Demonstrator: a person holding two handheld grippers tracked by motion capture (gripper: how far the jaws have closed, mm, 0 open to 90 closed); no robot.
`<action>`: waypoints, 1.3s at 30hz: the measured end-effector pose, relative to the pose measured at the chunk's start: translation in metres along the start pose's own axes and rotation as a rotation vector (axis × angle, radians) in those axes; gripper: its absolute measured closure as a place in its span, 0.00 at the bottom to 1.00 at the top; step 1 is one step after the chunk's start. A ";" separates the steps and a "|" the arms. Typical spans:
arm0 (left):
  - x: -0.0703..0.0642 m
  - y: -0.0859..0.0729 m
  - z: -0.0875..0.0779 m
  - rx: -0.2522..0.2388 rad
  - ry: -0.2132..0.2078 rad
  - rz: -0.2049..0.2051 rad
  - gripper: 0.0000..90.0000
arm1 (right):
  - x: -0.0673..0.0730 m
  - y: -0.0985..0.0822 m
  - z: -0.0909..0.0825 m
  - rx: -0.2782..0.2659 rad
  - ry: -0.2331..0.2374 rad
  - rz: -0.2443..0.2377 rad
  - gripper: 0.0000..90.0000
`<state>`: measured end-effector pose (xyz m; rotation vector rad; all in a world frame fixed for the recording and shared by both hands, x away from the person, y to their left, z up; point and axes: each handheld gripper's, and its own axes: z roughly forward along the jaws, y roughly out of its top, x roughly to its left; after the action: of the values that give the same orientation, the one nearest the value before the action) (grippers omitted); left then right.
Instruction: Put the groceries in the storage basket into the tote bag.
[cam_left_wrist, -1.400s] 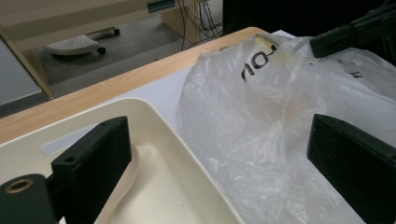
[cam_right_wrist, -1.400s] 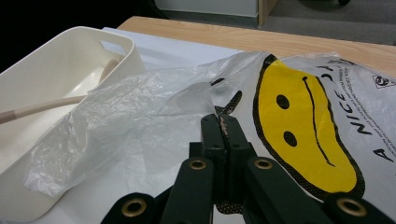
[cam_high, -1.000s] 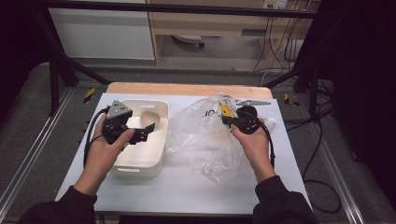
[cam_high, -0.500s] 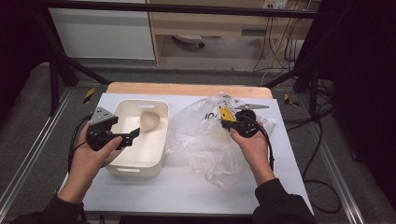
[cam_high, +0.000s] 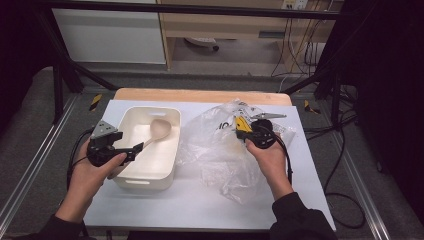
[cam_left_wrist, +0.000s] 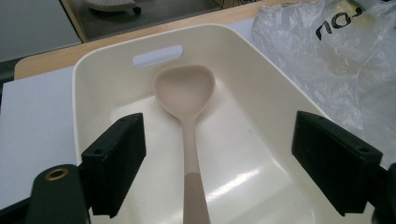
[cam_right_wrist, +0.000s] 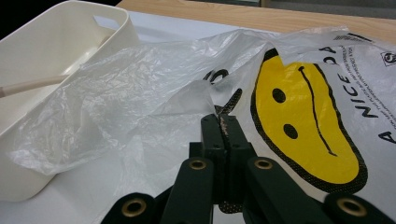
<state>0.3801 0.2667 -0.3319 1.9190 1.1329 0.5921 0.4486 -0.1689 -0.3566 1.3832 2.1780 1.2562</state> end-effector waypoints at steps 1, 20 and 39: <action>0.001 -0.002 0.000 0.006 0.002 -0.002 0.19 | 0.000 0.000 0.000 -0.001 0.002 0.000 1.00; 0.005 -0.027 0.007 0.069 -0.008 -0.027 0.30 | -0.004 -0.004 0.001 0.005 0.002 0.010 1.00; 0.003 -0.038 0.015 0.122 -0.009 -0.009 0.42 | -0.004 -0.002 -0.006 -0.005 0.006 0.009 1.00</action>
<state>0.3739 0.2733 -0.3716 2.0169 1.1954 0.5198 0.4461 -0.1758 -0.3555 1.3901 2.1737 1.2701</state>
